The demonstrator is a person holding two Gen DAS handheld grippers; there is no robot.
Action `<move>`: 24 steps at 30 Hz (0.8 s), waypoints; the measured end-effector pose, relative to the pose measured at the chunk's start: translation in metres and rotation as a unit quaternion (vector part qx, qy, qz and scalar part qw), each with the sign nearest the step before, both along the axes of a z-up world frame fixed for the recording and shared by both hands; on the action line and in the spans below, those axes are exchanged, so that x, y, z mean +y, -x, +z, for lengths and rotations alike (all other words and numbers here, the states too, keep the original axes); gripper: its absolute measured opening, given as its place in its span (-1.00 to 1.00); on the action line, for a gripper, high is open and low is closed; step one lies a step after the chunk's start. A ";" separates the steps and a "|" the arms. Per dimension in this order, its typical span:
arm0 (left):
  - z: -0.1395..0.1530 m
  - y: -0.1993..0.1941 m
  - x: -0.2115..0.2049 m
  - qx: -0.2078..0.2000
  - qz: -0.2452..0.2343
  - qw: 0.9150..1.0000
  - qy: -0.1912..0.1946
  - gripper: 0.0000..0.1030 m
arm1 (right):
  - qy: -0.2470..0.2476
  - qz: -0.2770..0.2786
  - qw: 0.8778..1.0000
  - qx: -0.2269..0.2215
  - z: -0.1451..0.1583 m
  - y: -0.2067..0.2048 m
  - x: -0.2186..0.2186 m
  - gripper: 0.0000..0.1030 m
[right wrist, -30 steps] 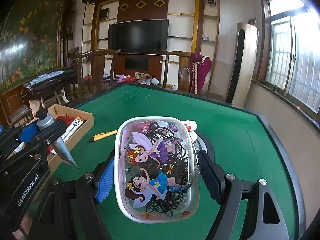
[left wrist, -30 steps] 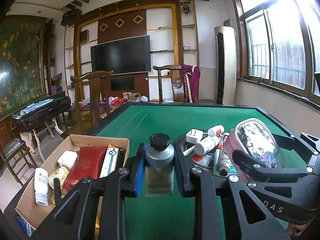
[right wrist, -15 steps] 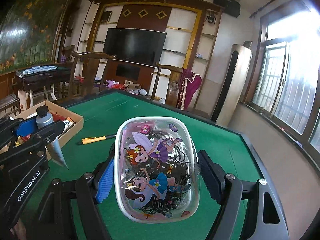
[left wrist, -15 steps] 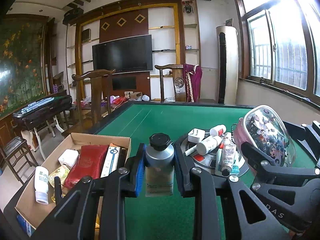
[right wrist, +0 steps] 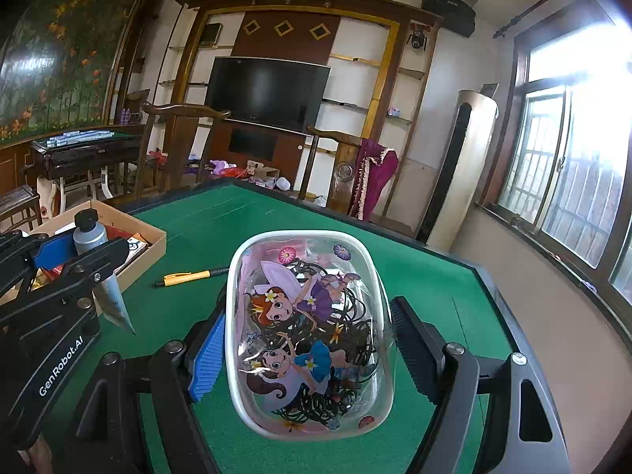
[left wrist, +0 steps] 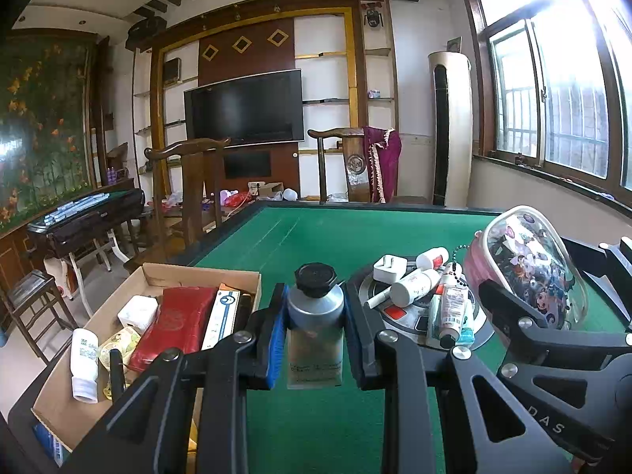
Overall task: Organize objects
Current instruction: 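Lift the cartoon pouch with the right tool while the left holds a grey jar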
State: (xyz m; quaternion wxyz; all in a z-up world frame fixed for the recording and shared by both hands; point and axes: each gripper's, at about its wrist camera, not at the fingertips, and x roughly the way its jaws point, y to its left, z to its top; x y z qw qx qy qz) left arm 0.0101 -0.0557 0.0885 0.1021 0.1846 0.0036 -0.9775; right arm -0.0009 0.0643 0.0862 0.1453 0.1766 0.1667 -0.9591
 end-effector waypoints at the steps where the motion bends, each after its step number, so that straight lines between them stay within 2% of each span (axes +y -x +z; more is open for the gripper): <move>1: 0.000 0.000 0.000 0.000 0.000 1.000 0.000 -0.51 | 0.000 0.000 1.000 0.000 0.000 0.000 0.000 0.59; 7: 0.002 -0.001 -0.002 0.001 -0.002 1.000 -0.006 -0.51 | 0.016 0.003 1.000 -0.007 0.005 0.000 0.006 0.59; 14: 0.024 -0.015 -0.026 0.004 -0.007 0.999 -0.051 -0.50 | 0.046 0.008 0.999 -0.019 0.016 0.003 0.015 0.59; 20: 0.042 -0.038 -0.066 0.003 0.003 0.997 -0.073 -0.50 | 0.083 0.056 0.994 -0.049 0.026 -0.007 0.003 0.59; 24: 0.047 -0.052 -0.106 -0.007 0.014 0.996 -0.093 -0.50 | 0.108 0.108 0.985 -0.084 0.032 -0.015 -0.019 0.59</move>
